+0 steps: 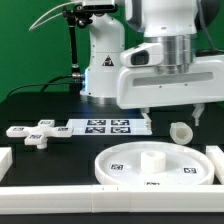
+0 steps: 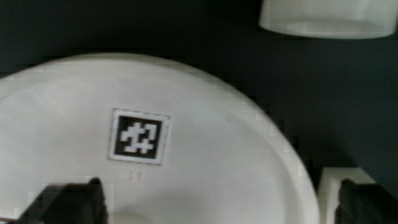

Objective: Assemble round table

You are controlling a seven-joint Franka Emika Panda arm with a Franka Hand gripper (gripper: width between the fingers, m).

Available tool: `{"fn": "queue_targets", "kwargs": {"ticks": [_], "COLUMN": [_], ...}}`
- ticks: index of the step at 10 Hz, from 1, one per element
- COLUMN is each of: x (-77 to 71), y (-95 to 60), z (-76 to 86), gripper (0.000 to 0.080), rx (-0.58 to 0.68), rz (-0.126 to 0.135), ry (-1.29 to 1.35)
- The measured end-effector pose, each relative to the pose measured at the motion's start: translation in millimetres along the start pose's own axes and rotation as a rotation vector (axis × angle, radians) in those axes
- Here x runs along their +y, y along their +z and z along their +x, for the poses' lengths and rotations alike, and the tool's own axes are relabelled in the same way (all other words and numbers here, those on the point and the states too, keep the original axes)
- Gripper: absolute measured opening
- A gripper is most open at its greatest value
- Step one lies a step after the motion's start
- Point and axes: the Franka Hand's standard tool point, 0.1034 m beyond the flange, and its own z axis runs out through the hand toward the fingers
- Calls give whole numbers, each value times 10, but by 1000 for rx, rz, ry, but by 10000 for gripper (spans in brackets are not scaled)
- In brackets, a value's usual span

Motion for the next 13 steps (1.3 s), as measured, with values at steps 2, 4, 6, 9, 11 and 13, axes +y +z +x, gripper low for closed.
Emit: {"fn": "queue_targets", "kwargs": {"ticks": [2,4,6,9,11,13], "x": [-63,-51,-58,-136,-129,-108], "y": [-3,5,5,-17,-10,51], "z": [-15,-55,-152,-172,-175,-234], "gripper": [649,649,649,649,649,649], "rx": [-21,-57,-221,-493,-632,-743], "rz": [1,-3,-9,14,12,12], "ry": [-3,-5,43,112,106,106]}}
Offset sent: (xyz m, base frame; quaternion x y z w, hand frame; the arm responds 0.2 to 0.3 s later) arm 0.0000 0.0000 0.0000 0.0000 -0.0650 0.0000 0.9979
